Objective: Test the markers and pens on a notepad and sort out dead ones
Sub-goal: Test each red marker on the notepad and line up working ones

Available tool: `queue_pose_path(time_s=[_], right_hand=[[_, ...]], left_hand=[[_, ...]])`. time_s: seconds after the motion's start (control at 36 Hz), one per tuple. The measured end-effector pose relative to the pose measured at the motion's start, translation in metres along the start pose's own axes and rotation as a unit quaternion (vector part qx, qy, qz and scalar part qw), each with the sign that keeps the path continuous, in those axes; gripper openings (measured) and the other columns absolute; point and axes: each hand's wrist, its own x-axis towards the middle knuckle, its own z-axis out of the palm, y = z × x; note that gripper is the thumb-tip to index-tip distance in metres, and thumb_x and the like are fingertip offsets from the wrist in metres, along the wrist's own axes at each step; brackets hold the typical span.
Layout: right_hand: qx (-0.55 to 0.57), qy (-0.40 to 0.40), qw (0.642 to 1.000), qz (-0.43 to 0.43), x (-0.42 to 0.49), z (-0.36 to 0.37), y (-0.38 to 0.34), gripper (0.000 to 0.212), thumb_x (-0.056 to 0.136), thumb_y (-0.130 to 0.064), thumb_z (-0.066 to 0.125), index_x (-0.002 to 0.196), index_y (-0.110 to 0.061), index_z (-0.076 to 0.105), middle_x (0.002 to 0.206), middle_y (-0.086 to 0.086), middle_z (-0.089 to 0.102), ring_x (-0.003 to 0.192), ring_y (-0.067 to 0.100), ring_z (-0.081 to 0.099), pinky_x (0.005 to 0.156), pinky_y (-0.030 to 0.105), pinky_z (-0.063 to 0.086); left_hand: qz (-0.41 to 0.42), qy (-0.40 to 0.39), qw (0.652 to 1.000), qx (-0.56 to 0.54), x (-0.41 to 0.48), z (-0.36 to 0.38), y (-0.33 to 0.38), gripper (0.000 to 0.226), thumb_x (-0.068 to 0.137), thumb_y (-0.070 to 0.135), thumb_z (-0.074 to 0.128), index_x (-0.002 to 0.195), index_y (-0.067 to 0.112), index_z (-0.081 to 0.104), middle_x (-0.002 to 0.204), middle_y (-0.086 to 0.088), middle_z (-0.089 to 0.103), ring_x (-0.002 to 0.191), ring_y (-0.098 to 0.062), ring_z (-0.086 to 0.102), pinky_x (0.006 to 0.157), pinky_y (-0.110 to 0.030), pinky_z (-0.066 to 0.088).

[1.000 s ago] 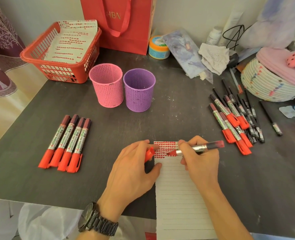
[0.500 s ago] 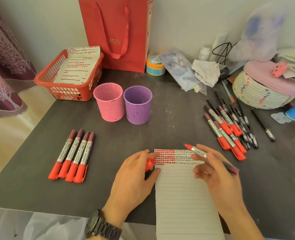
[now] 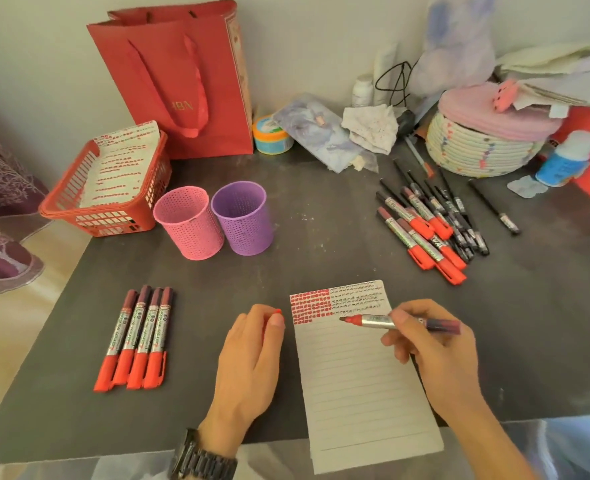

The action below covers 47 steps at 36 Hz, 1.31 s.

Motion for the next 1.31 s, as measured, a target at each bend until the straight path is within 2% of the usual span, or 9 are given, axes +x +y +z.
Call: queue_pose_path(time_s=[0.14, 0.28, 0.33, 0.44, 0.58, 0.89, 1.0, 1.22, 1.31], right_hand=[[0.023, -0.029, 0.999, -0.013, -0.002, 0.000, -0.006, 0.006, 0.082, -0.023, 0.072, 0.088, -0.021, 0.075, 0.072, 0.012, 0.072, 0.051, 0.016, 0.057, 0.052, 0.021, 0.048], [-0.016, -0.059, 0.998, -0.016, -0.004, -0.002, -0.008, 0.020, 0.073, -0.017, 0.075, 0.090, -0.025, 0.079, 0.080, -0.001, 0.072, 0.067, 0.010, 0.062, 0.060, 0.021, 0.050], [-0.026, -0.060, 0.998, -0.013, -0.004, -0.003, -0.008, 0.023, 0.073, -0.013, 0.074, 0.090, -0.027, 0.080, 0.080, -0.001, 0.071, 0.069, 0.011, 0.061, 0.061, 0.023, 0.050], [-0.012, -0.066, 0.998, -0.008, -0.004, -0.004, -0.009, 0.021, 0.072, -0.026, 0.074, 0.092, -0.029, 0.080, 0.078, -0.002, 0.071, 0.069, 0.009, 0.061, 0.061, 0.022, 0.050], [-0.010, -0.076, 0.997, -0.008, -0.003, -0.004, -0.008, 0.025, 0.075, -0.010, 0.072, 0.091, -0.027, 0.080, 0.081, -0.001, 0.073, 0.071, 0.009, 0.064, 0.062, 0.020, 0.050], [-0.021, -0.097, 0.995, -0.013, -0.004, -0.006, -0.008, 0.024, 0.074, -0.011, 0.073, 0.090, -0.028, 0.080, 0.082, 0.001, 0.073, 0.070, 0.007, 0.062, 0.062, 0.020, 0.050], [-0.009, -0.114, 0.993, -0.007, -0.004, -0.006, -0.009, 0.023, 0.075, -0.010, 0.075, 0.088, -0.028, 0.082, 0.083, 0.004, 0.075, 0.073, 0.008, 0.067, 0.065, 0.016, 0.051], [-0.024, -0.154, 0.988, 0.003, -0.002, -0.013, -0.017, 0.023, 0.077, -0.014, 0.085, 0.096, -0.027, 0.083, 0.094, 0.003, 0.079, 0.086, 0.013, 0.074, 0.074, 0.017, 0.055], [-0.050, -0.153, 0.987, -0.003, -0.006, -0.010, -0.017, 0.028, 0.078, -0.013, 0.080, 0.099, -0.031, 0.082, 0.092, 0.000, 0.080, 0.073, 0.007, 0.069, 0.066, 0.018, 0.053]], left_hand=[[0.003, -0.011, 1.000, 0.011, 0.002, 0.000, 0.008, 0.025, 0.090, 0.067, 0.044, 0.103, 0.049, 0.054, 0.105, 0.031, 0.057, 0.098, -0.002, 0.056, 0.071, -0.009, 0.040], [0.012, -0.021, 0.997, -0.069, 0.002, 0.006, 0.023, 0.023, 0.086, 0.058, 0.059, 0.109, 0.059, 0.059, 0.108, 0.026, 0.065, 0.096, -0.003, 0.059, 0.070, -0.019, 0.044], [0.023, -0.029, 0.997, -0.075, 0.004, 0.007, 0.027, 0.025, 0.086, 0.057, 0.061, 0.111, 0.061, 0.058, 0.111, 0.026, 0.065, 0.098, -0.004, 0.059, 0.070, -0.019, 0.047], [0.028, -0.036, 0.996, -0.076, 0.010, 0.007, 0.028, 0.028, 0.085, 0.056, 0.062, 0.112, 0.062, 0.058, 0.111, 0.026, 0.065, 0.098, -0.005, 0.060, 0.076, -0.010, 0.045], [0.024, -0.045, 0.997, -0.065, 0.014, 0.006, 0.024, 0.029, 0.085, 0.055, 0.062, 0.114, 0.061, 0.058, 0.112, 0.025, 0.064, 0.097, -0.005, 0.059, 0.075, -0.011, 0.045], [0.029, -0.108, 0.992, -0.063, 0.014, 0.003, 0.029, 0.030, 0.083, 0.057, 0.062, 0.113, 0.060, 0.060, 0.117, 0.027, 0.062, 0.104, -0.007, 0.059, 0.081, -0.013, 0.046], [0.035, -0.151, 0.985, -0.078, 0.015, 0.002, 0.036, 0.028, 0.084, 0.055, 0.063, 0.112, 0.053, 0.064, 0.112, 0.022, 0.066, 0.100, -0.013, 0.059, 0.076, -0.016, 0.046], [0.020, -0.199, 0.976, -0.090, 0.017, -0.008, 0.051, 0.023, 0.084, 0.047, 0.069, 0.107, 0.047, 0.067, 0.104, 0.023, 0.070, 0.085, -0.006, 0.060, 0.068, -0.014, 0.045], [0.009, -0.206, 0.973, -0.103, 0.016, -0.012, 0.055, 0.022, 0.084, 0.045, 0.071, 0.106, 0.046, 0.068, 0.104, 0.019, 0.071, 0.088, -0.014, 0.063, 0.072, -0.022, 0.052]])
